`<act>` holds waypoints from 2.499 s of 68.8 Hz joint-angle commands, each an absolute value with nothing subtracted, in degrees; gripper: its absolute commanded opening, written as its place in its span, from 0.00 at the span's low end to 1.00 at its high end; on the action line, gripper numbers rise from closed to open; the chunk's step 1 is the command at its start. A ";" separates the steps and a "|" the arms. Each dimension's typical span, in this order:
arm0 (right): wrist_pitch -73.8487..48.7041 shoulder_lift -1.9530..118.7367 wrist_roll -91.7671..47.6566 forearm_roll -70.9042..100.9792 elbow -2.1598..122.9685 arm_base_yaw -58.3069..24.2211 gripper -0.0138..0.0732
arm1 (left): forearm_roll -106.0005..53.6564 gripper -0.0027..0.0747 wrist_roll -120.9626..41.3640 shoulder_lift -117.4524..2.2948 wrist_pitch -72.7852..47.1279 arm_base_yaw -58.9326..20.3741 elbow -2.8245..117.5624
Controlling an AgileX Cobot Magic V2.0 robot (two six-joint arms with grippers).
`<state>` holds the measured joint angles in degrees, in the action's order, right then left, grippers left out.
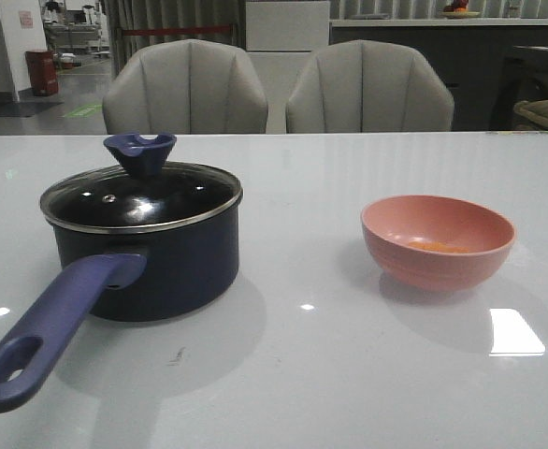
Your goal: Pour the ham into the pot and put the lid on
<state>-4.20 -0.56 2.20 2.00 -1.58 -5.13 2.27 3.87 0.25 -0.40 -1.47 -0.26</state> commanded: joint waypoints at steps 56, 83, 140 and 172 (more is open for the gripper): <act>1.02 -1.75 1.83 1.40 -1.23 -5.31 0.33 | 1.82 0.18 4.14 1.29 3.89 -1.62 -1.53; 1.02 -1.75 1.83 1.40 -1.23 -5.31 0.33 | 1.82 0.18 4.14 1.29 22.92 -1.70 0.64; 1.02 -1.75 1.83 1.40 -1.23 -5.31 0.33 | -0.63 0.18 4.14 -21.50 -21.82 -1.70 28.00; 1.02 -1.75 1.83 1.40 -1.23 -5.31 0.33 | 0.64 0.72 4.14 -22.14 -22.21 -1.70 28.23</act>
<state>-4.20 -0.56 2.20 2.00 -1.58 -5.13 0.58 3.87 -21.42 -26.42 -1.47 26.45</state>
